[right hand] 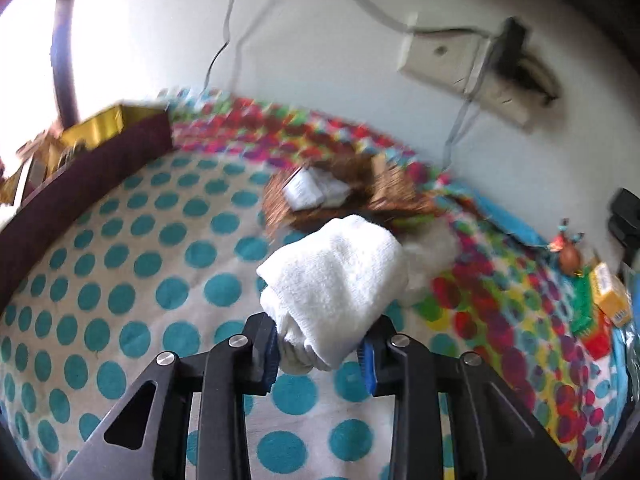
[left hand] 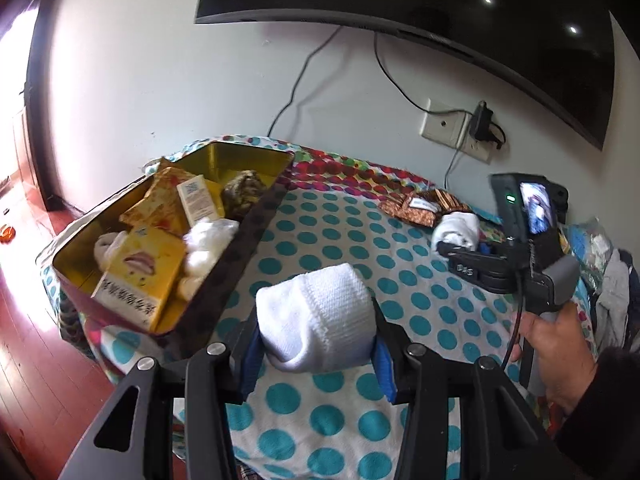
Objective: Organize objects
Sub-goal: 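Carry the white sock into the tin and open the left gripper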
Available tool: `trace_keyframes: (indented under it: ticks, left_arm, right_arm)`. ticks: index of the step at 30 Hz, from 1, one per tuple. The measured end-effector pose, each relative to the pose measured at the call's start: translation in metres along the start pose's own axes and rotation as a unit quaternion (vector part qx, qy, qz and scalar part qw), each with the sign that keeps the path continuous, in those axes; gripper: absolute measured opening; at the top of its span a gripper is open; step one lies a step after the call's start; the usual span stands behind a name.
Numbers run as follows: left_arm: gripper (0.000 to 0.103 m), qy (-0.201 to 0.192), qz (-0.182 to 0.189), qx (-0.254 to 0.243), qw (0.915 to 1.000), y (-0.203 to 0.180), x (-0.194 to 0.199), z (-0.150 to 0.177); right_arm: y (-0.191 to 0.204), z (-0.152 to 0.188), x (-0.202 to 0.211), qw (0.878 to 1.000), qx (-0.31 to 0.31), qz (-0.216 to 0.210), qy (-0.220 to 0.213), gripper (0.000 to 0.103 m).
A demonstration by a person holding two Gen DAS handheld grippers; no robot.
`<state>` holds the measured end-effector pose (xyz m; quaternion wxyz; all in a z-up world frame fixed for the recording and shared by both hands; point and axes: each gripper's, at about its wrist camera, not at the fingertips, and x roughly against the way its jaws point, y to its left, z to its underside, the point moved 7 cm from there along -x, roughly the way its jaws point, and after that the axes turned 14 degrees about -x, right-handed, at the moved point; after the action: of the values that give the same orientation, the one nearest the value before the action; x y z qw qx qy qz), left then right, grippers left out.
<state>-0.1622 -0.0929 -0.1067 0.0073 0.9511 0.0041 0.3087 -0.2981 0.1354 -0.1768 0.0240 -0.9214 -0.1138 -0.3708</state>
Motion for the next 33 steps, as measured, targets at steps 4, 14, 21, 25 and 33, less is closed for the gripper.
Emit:
trace_keyframes:
  ticks: [4, 14, 21, 25, 33]
  left_arm:
    - [0.046, -0.013, -0.012, -0.009, 0.9998, 0.006, 0.006, -0.004]
    - [0.046, -0.018, -0.057, 0.015, 0.9981, 0.054, 0.006, -0.026]
    - [0.046, -0.007, -0.095, 0.023, 0.9952, 0.086, 0.003, -0.027]
    - [0.046, 0.003, -0.109, 0.022, 0.9937, 0.095, -0.004, -0.024]
    - [0.046, 0.037, -0.136, 0.018, 0.9899, 0.124, -0.038, -0.031]
  right_arm:
    - [-0.02, -0.006, -0.004, 0.998, -0.055, -0.002, 0.008, 0.029]
    - [-0.01, -0.002, -0.011, 0.999, -0.028, 0.009, 0.022, 0.03]
    - [-0.011, -0.002, -0.011, 0.999, -0.035, -0.001, 0.024, 0.03]
    - [-0.013, -0.002, -0.011, 0.999, -0.044, -0.009, 0.027, 0.03]
    - [-0.011, -0.002, -0.01, 0.999, -0.041, -0.011, 0.026, 0.03]
